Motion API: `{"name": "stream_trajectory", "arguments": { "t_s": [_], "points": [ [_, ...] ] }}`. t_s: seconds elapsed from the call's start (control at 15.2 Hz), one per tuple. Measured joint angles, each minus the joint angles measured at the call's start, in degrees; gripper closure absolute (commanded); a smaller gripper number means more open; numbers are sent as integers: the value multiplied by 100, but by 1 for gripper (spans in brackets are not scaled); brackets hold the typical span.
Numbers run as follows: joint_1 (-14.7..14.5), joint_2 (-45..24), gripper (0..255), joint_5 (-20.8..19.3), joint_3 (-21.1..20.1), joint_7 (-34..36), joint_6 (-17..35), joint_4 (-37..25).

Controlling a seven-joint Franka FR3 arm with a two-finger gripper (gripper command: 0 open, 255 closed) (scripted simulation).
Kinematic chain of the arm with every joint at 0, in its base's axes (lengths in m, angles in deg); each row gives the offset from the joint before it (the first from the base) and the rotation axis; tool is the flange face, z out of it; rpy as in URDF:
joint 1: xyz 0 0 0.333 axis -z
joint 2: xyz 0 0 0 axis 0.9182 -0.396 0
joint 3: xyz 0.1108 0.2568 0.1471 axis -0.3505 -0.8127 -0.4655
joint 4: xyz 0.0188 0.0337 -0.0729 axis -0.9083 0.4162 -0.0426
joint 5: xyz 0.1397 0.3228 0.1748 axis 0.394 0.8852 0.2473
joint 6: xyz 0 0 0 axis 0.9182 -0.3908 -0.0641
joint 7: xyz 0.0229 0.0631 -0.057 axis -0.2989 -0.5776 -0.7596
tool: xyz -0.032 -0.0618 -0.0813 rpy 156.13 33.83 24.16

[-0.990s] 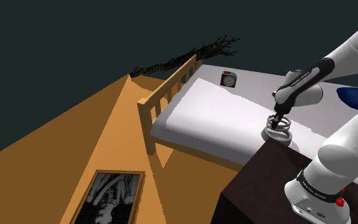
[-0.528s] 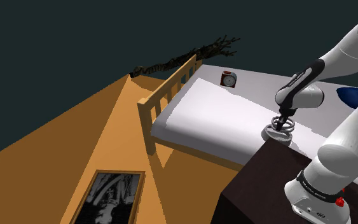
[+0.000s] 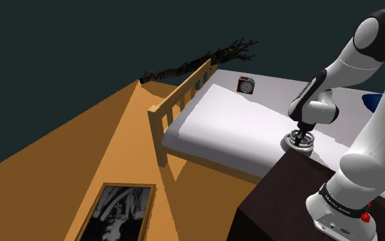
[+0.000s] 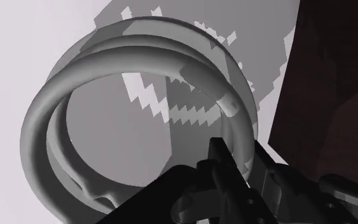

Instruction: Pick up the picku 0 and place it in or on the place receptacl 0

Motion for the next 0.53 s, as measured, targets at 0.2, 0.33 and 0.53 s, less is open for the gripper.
{"name": "stream_trajectory", "arguments": {
  "t_s": [0.2, 0.33, 0.53],
  "points": [
    [160, -126, 255, 271, -196, -189, 111, -25],
    [186, -155, 255, 312, -230, -221, 140, -50],
    [182, -168, 0, 319, -240, -220, 140, -53]
  ]
}}
